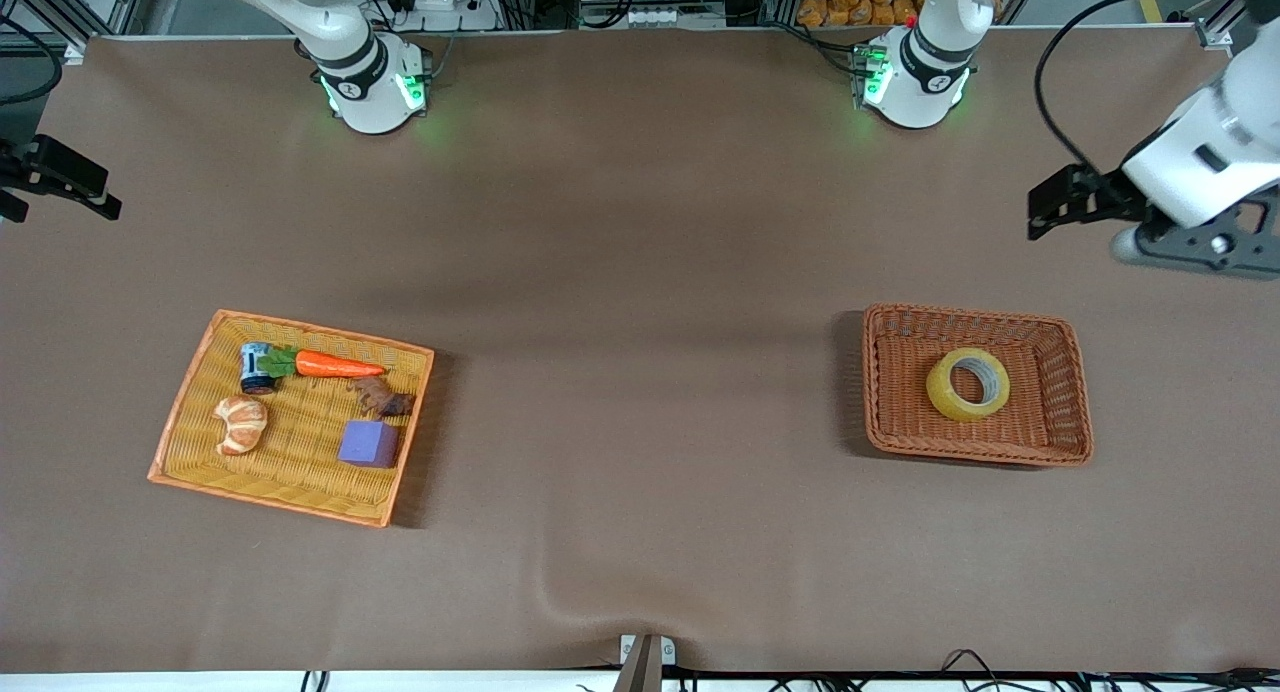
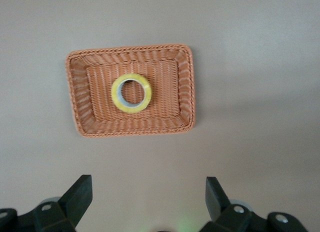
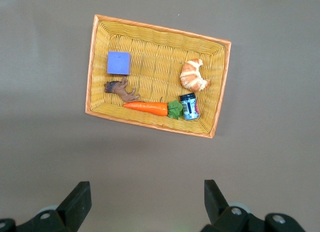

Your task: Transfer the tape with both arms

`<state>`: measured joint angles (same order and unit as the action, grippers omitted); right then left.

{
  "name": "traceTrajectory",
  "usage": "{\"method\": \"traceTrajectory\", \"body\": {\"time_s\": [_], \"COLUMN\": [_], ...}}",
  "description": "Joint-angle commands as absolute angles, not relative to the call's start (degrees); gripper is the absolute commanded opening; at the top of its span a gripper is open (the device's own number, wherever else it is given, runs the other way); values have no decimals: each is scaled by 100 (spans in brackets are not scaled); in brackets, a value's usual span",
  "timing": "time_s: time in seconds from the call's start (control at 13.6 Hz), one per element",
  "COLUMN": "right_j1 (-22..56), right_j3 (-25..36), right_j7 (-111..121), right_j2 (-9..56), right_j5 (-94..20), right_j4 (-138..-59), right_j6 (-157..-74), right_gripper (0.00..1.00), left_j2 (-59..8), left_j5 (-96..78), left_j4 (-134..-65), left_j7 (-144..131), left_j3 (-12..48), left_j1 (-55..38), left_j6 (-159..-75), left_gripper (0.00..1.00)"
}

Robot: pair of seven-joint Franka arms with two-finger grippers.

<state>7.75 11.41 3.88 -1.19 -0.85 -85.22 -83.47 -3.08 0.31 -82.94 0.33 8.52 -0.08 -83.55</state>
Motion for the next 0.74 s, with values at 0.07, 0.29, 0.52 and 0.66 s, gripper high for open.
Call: {"method": "traceTrajectory", "body": {"time_s": [0.07,0.29,0.52,0.66], "right_j1": [738,738,738,729], "right_j3": [1160,1160,1160,1160], "right_j7": [448,440,439,448], "right_j2": [-141,-141,-132,-141], "right_j5": [-105,-105,-123,-132], "right_j4": [-8464,-8464,-8464,-8464], "right_j6": [-8271,-8262,-8271,-8271], "right_gripper": [100,100,100,100], "left_j2": [132,141,255,220], "left_j5": [0,-9,-9,-9], "left_j4": [-8622,-8857,-9132,-9105], "left_j7": [167,158,150,71], "left_j3": [380,-44,-44,-44], "left_j1": [-228,-431,-439,-439], "left_j6": [-8358,-8524,-8833,-8824], "left_gripper": [100,100,100,100]}}
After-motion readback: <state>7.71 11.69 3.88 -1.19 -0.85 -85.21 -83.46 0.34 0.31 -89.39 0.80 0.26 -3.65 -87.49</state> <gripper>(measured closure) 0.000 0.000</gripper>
